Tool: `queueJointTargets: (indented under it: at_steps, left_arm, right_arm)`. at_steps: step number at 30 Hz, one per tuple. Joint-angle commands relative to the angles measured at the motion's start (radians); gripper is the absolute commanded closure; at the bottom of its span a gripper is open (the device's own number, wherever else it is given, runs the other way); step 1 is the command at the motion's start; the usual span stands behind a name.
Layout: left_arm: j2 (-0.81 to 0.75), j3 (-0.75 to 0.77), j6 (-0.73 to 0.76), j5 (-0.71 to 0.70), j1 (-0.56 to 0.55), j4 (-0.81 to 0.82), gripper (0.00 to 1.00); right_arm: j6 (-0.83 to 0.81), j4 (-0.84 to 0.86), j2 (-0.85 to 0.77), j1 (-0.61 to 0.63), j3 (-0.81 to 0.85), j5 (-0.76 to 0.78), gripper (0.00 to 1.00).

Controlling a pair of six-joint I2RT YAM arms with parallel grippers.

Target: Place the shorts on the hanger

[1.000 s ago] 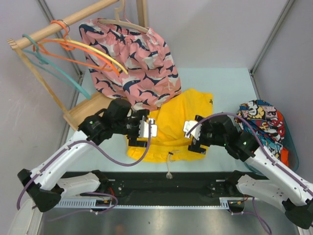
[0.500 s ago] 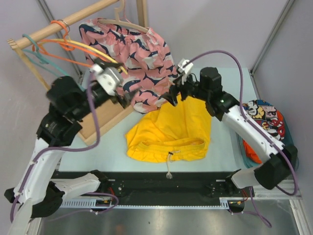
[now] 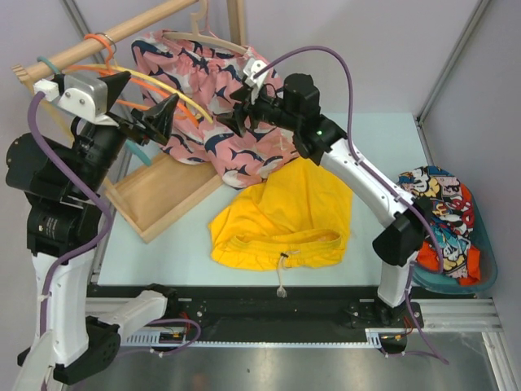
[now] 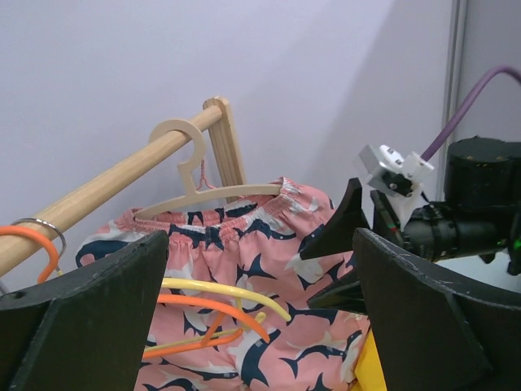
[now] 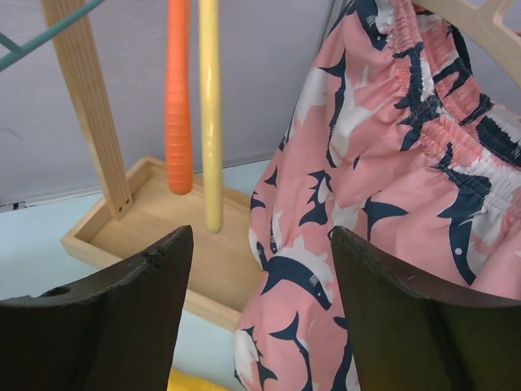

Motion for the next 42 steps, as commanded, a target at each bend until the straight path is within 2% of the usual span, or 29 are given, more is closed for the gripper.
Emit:
queueJointTargets:
  at_steps: [1,6,13,19,28,36,39,40,42]
  left_arm:
    - [-0.020,0.034,-0.055,0.017,0.047,0.036,0.00]
    - [-0.037,0.014,-0.044,-0.016,0.069,0.038,0.00]
    - [-0.054,-0.003,-0.056,-0.034,0.101,0.038,0.00]
    - [-0.059,-0.003,-0.053,-0.031,0.109,0.039,0.00]
    - [-0.053,0.009,-0.043,-0.040,0.110,0.039,0.00]
    - [-0.048,0.011,-0.039,-0.042,0.110,0.036,0.00]
    - [-0.048,0.014,-0.032,-0.048,0.112,0.039,0.00]
    - [-0.047,0.017,-0.029,-0.049,0.110,0.038,0.00]
    - [-0.045,0.020,-0.021,-0.057,0.110,0.036,0.00]
  right_arm:
    - [0.010,0.021,0.061,0.001,0.097,-0.027,0.28]
    - [0.010,0.015,0.088,0.018,0.124,-0.106,0.29]
    - [-0.028,0.010,0.142,0.033,0.175,-0.085,0.32]
    - [-0.076,0.021,0.183,0.047,0.216,-0.033,0.46]
    - [-0.169,0.029,0.238,0.081,0.284,0.002,0.51]
    - [-0.185,0.053,0.304,0.097,0.377,0.045,0.56]
    - [-0.183,0.047,0.332,0.101,0.417,0.051,0.62]
    - [-0.180,0.047,0.335,0.101,0.420,0.050,0.70]
    - [-0.179,0.055,0.340,0.104,0.422,0.048,0.73]
